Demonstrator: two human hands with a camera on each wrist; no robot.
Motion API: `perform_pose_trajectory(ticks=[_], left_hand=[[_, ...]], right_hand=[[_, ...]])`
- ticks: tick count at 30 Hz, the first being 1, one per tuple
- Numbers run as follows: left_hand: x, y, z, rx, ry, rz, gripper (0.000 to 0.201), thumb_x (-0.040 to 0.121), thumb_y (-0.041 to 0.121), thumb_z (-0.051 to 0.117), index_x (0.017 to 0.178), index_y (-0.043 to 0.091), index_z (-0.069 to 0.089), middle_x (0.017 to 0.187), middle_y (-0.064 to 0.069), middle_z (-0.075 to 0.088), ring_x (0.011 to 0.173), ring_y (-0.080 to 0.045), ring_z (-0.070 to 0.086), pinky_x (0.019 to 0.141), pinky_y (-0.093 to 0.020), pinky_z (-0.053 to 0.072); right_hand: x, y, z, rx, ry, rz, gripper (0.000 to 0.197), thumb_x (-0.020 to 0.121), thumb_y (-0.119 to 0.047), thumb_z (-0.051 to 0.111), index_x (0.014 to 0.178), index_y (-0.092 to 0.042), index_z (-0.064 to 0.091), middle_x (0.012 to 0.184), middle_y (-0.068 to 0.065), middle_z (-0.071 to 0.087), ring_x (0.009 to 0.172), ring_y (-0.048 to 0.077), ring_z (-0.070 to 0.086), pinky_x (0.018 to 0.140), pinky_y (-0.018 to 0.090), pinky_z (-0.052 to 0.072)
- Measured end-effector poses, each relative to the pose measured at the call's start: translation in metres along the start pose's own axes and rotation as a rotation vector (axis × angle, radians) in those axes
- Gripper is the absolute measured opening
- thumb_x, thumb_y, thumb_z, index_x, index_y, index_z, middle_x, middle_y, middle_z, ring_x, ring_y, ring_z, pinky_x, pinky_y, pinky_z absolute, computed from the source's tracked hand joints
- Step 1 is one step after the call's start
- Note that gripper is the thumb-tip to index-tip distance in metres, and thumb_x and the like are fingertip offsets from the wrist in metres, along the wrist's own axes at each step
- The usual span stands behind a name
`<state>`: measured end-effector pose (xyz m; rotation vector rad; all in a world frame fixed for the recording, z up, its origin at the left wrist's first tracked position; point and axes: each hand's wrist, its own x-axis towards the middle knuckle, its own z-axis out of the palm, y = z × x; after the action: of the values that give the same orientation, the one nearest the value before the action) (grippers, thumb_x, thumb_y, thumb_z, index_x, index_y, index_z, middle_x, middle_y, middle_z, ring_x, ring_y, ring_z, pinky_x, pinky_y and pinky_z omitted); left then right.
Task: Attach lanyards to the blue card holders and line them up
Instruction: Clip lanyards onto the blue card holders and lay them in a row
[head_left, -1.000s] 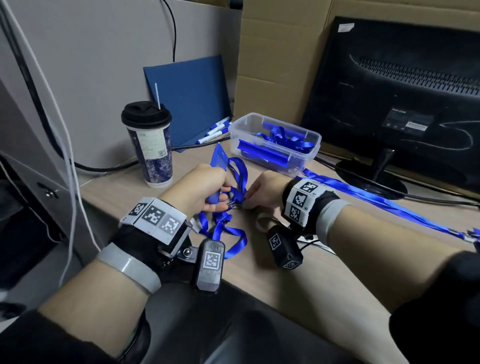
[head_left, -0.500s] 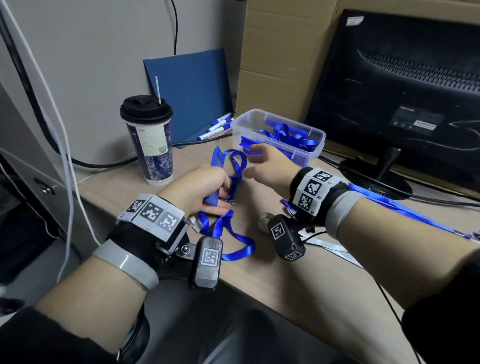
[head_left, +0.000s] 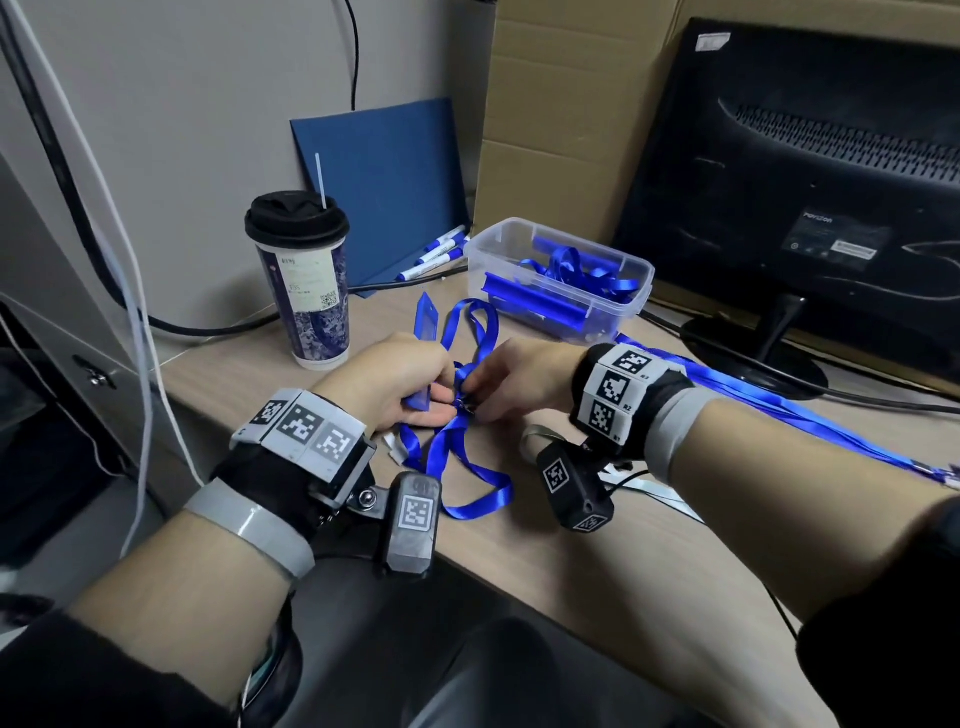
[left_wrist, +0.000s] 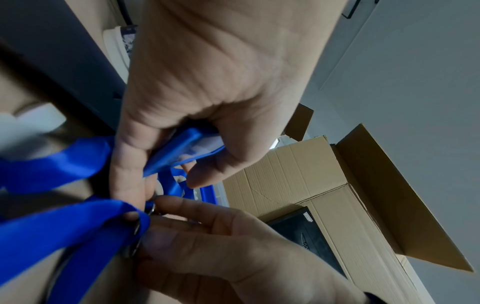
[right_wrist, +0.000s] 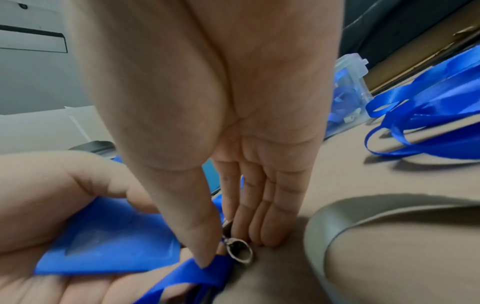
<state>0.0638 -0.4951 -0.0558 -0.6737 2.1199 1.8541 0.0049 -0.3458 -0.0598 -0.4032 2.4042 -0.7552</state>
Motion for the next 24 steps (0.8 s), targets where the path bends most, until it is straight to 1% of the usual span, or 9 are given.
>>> perform_pose_trajectory(ticks=[3,6,8,10,12,17,20,22,24], left_hand=[[0.002,-0.001,0.0,-0.027,-0.026,0.005,0.022,0.093,-0.003,0.053,0.11,0.003,0.064,0.075,-0.015,0.072,0.068,-0.027,0.074,0.055,-0.032,0.062],[0.0,0.0,0.002,-0.017,-0.047,0.013,0.017,0.092,-0.003,0.054,0.103,0.006,0.064,0.062,-0.01,0.071,0.059,-0.023,0.073,0.061,-0.033,0.063],[-0.001,0.001,0.003,-0.034,-0.046,0.023,0.014,0.093,-0.004,0.054,0.098,0.007,0.062,0.077,-0.015,0.073,0.068,-0.026,0.074,0.067,-0.036,0.064],[-0.001,0.003,0.003,-0.091,-0.041,0.032,0.016,0.095,-0.004,0.052,0.1,0.009,0.06,0.098,-0.021,0.073,0.08,-0.029,0.076,0.07,-0.038,0.064],[-0.002,0.005,0.002,-0.172,-0.046,0.044,0.022,0.095,-0.007,0.051,0.107,0.01,0.059,0.107,-0.022,0.073,0.081,-0.03,0.077,0.071,-0.04,0.065],[-0.008,0.014,-0.002,-0.309,-0.064,0.094,0.033,0.092,-0.011,0.057,0.115,0.013,0.061,0.106,-0.016,0.078,0.086,-0.031,0.08,0.073,-0.039,0.066],[-0.014,0.02,0.001,-0.31,0.024,0.13,0.035,0.094,-0.008,0.052,0.119,0.015,0.06,0.097,-0.01,0.073,0.083,-0.025,0.078,0.079,-0.035,0.063],[-0.021,0.024,0.007,-0.333,0.042,0.177,0.04,0.093,-0.009,0.048,0.124,0.015,0.058,0.094,-0.006,0.069,0.073,-0.022,0.078,0.08,-0.034,0.061],[-0.027,0.027,0.013,-0.377,0.008,0.261,0.05,0.089,-0.013,0.045,0.131,0.011,0.057,0.108,-0.006,0.068,0.078,-0.028,0.08,0.08,-0.038,0.061]], right_hand=[[0.001,-0.004,0.002,-0.052,-0.051,-0.007,0.058,0.063,-0.028,0.083,0.119,-0.02,0.069,0.114,0.011,0.074,0.109,0.028,0.072,0.101,0.046,0.056],[0.001,-0.004,0.0,0.006,-0.067,-0.038,0.053,0.077,-0.011,0.078,0.129,-0.007,0.066,0.116,0.018,0.073,0.109,0.032,0.071,0.103,0.047,0.055],[0.0,0.0,-0.002,0.091,-0.049,-0.046,0.044,0.085,0.004,0.073,0.128,0.004,0.064,0.108,0.019,0.071,0.1,0.03,0.07,0.102,0.043,0.055],[-0.003,0.002,-0.007,0.172,0.003,-0.056,0.04,0.084,0.004,0.076,0.123,0.003,0.067,0.101,0.016,0.071,0.094,0.024,0.068,0.098,0.039,0.056],[-0.01,0.002,-0.012,0.284,0.077,-0.059,0.036,0.083,0.001,0.081,0.116,0.004,0.068,0.097,0.015,0.073,0.088,0.023,0.071,0.092,0.037,0.06],[-0.022,-0.003,-0.024,0.487,0.32,-0.168,0.019,0.087,0.003,0.075,0.103,0.001,0.067,0.085,0.019,0.069,0.075,0.029,0.069,0.081,0.042,0.063],[-0.035,-0.009,-0.036,0.518,0.421,-0.285,0.01,0.095,0.001,0.066,0.104,-0.004,0.065,0.08,0.012,0.067,0.066,0.02,0.067,0.068,0.031,0.063],[-0.047,-0.013,-0.042,0.528,0.443,-0.372,0.014,0.1,0.0,0.058,0.108,-0.006,0.068,0.085,0.009,0.067,0.066,0.016,0.066,0.07,0.029,0.062],[-0.059,-0.018,-0.045,0.543,0.457,-0.44,0.021,0.103,0.001,0.051,0.109,-0.008,0.069,0.09,0.007,0.067,0.067,0.015,0.066,0.075,0.032,0.062]])
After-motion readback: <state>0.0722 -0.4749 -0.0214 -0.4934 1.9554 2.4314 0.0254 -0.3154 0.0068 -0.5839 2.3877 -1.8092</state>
